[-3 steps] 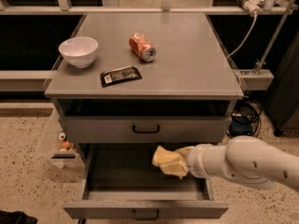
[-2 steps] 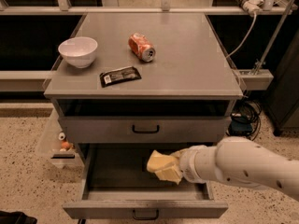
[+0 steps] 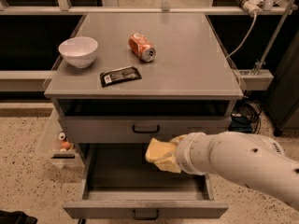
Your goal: Pick sponge from middle drawer and place on counter
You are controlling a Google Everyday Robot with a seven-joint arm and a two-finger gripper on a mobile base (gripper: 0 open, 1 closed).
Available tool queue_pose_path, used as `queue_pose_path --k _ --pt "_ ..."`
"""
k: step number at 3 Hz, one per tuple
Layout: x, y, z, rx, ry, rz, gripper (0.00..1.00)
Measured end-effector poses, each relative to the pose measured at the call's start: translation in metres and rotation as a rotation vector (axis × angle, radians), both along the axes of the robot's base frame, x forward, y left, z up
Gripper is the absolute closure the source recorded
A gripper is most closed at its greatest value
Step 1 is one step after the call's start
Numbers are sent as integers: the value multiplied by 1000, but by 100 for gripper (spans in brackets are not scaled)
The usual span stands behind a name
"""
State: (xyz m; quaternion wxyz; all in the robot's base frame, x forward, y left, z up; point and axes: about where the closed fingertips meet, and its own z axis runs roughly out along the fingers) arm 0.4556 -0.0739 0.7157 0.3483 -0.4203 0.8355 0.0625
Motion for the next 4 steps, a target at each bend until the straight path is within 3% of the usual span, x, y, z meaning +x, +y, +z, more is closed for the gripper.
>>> queue_pose_path --k 2,3,4 --pt "2 -2 7 18 -7 8 100" --pt "11 -51 72 101 -64 -69 100" --pt "9 -83 157 162 -140 -70 100"
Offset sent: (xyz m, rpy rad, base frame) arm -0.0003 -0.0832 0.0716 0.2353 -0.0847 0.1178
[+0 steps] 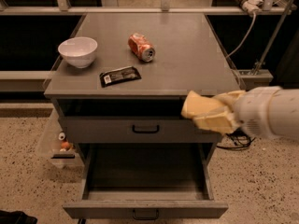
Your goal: Pick sponge from middle drawer and place on counter
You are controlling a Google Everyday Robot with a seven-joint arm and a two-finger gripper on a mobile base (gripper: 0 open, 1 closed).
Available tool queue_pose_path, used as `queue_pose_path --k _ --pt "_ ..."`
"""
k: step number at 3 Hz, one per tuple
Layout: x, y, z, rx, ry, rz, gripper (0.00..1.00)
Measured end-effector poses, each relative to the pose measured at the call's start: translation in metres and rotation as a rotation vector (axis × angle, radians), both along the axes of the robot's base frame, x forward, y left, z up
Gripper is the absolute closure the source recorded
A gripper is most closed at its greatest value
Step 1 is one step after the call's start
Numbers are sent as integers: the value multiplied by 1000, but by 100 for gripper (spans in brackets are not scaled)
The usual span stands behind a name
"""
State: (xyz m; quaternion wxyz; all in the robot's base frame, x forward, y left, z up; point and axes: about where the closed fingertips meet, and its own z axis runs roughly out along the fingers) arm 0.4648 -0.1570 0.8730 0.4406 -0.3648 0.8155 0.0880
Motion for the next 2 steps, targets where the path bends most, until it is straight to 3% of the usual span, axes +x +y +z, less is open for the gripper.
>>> queue_pose_path --k 1,2 --pt "1 -26 59 -35 -61 -19 100" --pt "5 -27 62 -56 -70 -12 100"
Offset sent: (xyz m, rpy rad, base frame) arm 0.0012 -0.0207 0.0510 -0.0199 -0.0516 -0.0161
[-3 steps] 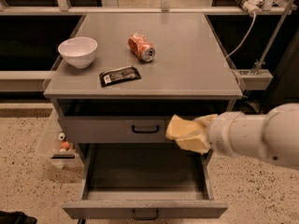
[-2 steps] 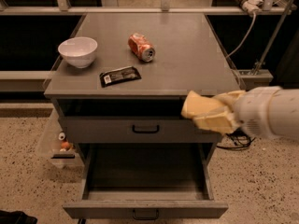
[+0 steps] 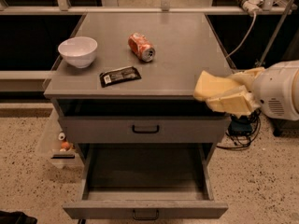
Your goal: Pick sponge from middle drawer and place on counter
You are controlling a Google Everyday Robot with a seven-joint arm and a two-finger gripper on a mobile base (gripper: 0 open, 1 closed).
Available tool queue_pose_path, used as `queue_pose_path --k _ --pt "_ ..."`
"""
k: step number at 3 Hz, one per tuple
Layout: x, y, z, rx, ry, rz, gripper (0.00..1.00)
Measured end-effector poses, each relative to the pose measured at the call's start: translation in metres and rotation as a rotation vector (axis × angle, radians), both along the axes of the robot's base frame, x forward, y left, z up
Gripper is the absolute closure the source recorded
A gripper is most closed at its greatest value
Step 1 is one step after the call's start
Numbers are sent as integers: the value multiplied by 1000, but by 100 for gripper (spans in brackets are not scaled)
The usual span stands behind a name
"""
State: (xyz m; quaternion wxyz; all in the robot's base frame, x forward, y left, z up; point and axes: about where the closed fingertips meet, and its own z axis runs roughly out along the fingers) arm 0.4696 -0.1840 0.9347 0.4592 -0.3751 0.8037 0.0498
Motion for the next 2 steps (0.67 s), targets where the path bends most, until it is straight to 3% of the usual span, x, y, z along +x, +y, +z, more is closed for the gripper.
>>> queue_pose_path --k 1,2 --pt "2 4 -4 -4 7 -11 100" --pt "29 5 -1 -38 35 -8 100"
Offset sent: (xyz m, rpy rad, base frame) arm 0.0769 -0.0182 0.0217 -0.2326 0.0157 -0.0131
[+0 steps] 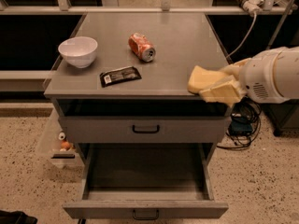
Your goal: Pick sponge from middle drawer and place on counter
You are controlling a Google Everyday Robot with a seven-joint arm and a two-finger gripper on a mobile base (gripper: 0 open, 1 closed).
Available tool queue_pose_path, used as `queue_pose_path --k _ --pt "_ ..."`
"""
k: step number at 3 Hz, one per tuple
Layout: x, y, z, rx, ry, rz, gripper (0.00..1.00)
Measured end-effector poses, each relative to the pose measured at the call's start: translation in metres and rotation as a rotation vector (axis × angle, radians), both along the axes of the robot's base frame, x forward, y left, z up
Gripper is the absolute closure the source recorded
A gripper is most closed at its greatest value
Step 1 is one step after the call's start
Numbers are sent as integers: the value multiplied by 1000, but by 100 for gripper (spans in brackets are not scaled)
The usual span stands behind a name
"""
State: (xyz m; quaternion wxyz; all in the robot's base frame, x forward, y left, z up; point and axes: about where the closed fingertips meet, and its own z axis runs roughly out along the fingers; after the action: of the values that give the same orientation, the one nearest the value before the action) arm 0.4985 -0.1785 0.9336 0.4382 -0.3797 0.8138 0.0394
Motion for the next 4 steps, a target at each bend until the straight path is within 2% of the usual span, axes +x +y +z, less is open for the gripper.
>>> queue_pose_path --k 1,2,3,4 --pt "34 -7 13 -97 -10 13 100" --pt "81 1 35 -146 -43 53 100" --pt "112 5 34 -141 -48 84 100" --pt "127 10 21 -77 -46 112 100"
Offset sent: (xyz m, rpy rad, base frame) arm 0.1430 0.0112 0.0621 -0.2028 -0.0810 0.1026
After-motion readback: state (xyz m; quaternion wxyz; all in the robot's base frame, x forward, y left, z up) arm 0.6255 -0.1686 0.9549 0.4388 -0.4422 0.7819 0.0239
